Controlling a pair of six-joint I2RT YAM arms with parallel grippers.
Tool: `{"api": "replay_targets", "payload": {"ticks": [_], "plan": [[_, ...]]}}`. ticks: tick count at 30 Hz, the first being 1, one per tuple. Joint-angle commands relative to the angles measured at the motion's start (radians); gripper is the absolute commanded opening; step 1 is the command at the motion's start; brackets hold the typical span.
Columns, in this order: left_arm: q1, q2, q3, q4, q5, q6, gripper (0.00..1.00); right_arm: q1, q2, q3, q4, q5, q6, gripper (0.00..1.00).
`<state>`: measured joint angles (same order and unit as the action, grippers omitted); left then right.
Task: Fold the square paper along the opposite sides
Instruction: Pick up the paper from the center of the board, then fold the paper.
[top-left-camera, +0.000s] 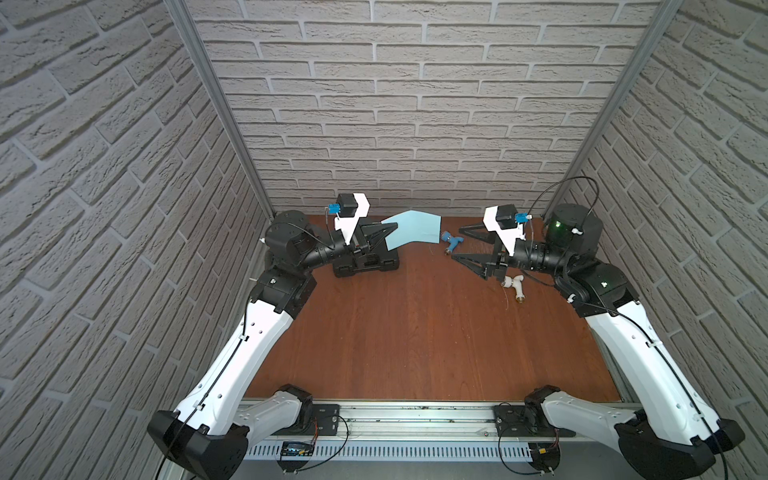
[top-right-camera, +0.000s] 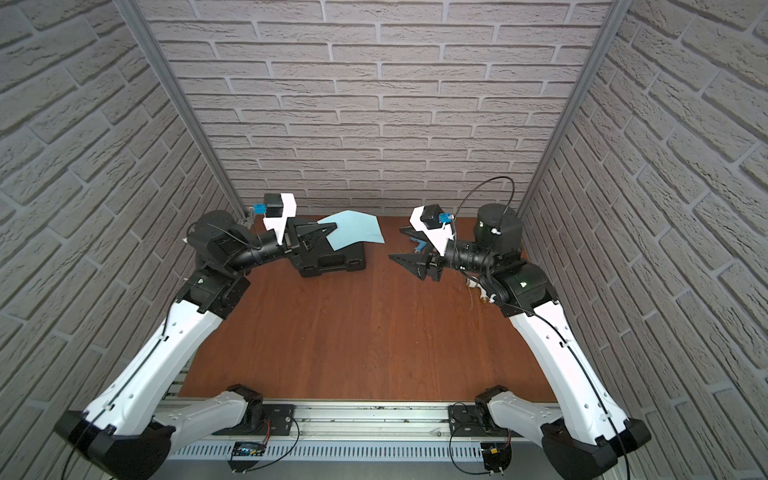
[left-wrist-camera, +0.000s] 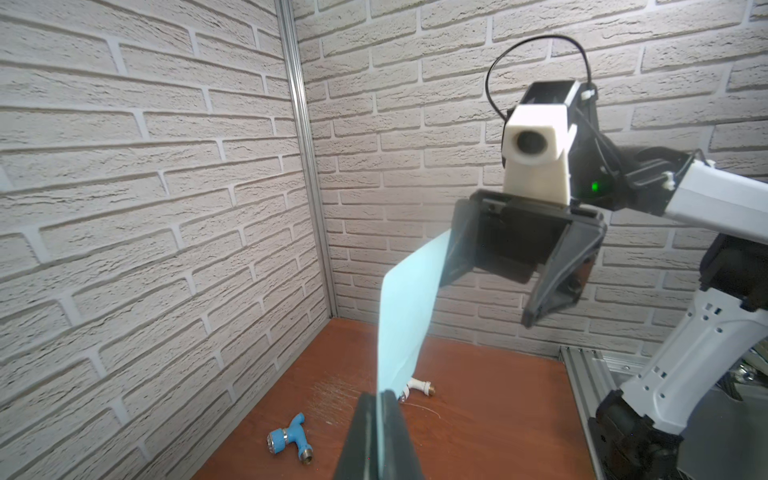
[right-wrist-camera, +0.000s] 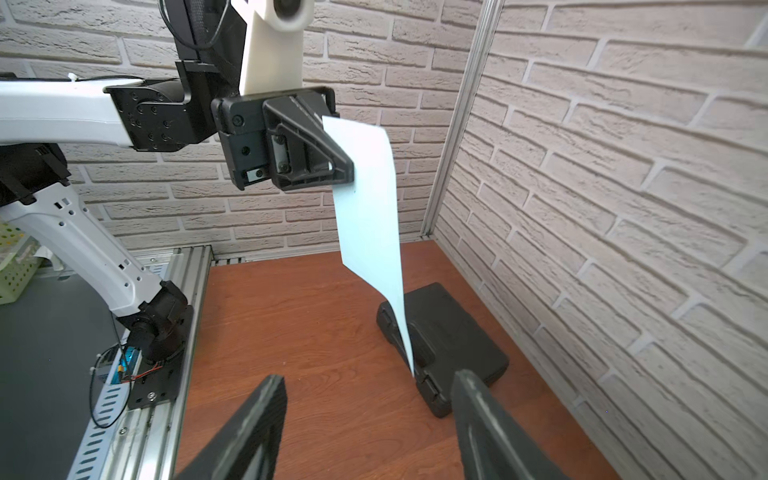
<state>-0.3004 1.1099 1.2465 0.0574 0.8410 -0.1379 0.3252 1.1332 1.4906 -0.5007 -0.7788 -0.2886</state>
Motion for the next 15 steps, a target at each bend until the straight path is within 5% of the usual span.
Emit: {"api": "replay_targets", "payload": {"ticks": [1,7,15], "plan": [[0.007,0.000,0.029,-0.090,0.094,0.047,0.00,-0.028,0.009,0.042,-0.021,-0.054,-0.032,0.65],[0.005,-0.002,0.010,-0.029,0.143,-0.013,0.00,-0.065,0.058,0.058,0.002,-0.067,-0.015,0.51],[-0.009,0.032,-0.016,0.182,0.162,-0.158,0.00,-0.061,0.087,0.018,0.045,-0.119,0.027,0.53]]}}
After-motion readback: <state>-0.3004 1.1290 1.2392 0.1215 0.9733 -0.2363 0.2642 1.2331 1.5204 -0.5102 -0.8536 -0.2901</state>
